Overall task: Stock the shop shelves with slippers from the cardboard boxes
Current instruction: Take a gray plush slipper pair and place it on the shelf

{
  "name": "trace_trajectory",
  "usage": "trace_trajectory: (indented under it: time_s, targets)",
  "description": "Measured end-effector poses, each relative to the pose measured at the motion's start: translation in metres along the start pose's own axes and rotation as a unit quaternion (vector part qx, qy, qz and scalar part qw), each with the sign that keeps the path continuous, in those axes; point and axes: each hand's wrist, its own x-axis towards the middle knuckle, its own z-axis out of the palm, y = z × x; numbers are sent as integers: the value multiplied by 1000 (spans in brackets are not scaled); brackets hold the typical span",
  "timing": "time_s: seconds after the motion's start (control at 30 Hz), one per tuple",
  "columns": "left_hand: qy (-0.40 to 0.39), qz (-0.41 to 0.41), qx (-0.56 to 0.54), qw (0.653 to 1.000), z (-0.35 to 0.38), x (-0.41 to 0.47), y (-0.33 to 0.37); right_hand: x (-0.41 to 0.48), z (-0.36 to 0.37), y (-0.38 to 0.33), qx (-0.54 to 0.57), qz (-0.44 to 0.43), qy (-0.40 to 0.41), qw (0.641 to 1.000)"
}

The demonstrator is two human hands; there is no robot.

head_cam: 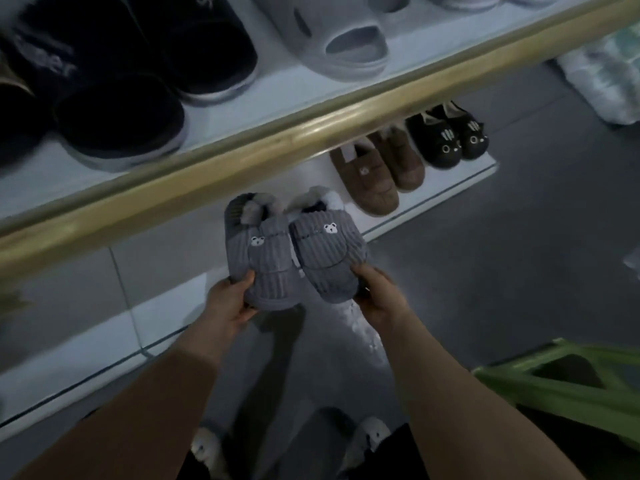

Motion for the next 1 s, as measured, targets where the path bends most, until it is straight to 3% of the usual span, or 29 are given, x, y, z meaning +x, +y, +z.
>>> trace_trajectory:
  time_s: [0.43,0.63,1.0]
  targets:
    - [9,151,-57,987,-25,235,-19,179,55,48,-41,-69,-76,994]
    - [30,189,-74,979,-10,259,-7,205,69,45,-72,-92,-82,990]
    - [161,233,64,957,-10,270,22,223,91,26,-211,-131,21,968]
